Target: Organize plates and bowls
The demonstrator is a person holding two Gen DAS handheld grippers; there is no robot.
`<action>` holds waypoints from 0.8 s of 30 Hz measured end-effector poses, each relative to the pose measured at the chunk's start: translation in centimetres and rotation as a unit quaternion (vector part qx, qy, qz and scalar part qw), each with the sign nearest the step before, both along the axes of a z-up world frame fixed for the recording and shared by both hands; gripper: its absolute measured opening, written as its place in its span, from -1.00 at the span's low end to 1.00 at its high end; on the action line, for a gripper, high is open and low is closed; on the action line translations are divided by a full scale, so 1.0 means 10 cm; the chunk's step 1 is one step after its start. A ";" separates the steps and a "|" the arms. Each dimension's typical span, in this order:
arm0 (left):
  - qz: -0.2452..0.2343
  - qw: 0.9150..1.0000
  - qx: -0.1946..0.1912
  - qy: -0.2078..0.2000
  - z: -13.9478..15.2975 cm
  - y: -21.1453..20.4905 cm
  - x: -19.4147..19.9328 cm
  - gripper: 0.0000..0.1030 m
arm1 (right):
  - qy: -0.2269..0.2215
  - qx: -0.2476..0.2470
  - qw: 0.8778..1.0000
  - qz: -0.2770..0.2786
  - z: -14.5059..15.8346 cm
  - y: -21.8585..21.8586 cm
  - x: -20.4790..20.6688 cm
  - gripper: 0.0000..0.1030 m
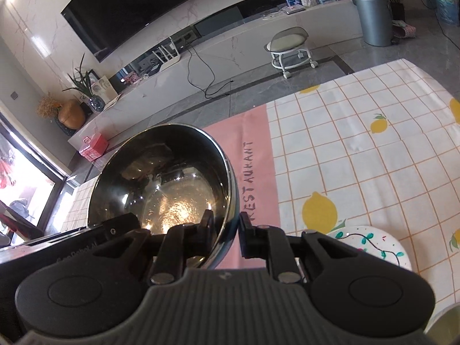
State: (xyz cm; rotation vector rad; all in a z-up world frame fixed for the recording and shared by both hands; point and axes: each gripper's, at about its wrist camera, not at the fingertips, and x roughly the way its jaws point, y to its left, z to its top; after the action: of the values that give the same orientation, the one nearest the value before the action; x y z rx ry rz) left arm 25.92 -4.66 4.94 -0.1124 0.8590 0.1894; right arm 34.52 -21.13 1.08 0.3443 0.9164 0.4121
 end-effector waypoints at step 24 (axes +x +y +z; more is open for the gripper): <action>0.007 1.000 0.005 0.020 0.27 0.51 -1.55 -0.73 | -0.057 -0.009 0.992 0.114 0.46 0.57 -1.70 -0.63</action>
State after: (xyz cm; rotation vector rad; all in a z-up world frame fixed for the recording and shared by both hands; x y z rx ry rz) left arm 10.46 0.45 7.66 -0.1064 0.8980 0.2092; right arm 17.48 -15.42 5.66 0.1976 0.8497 0.6280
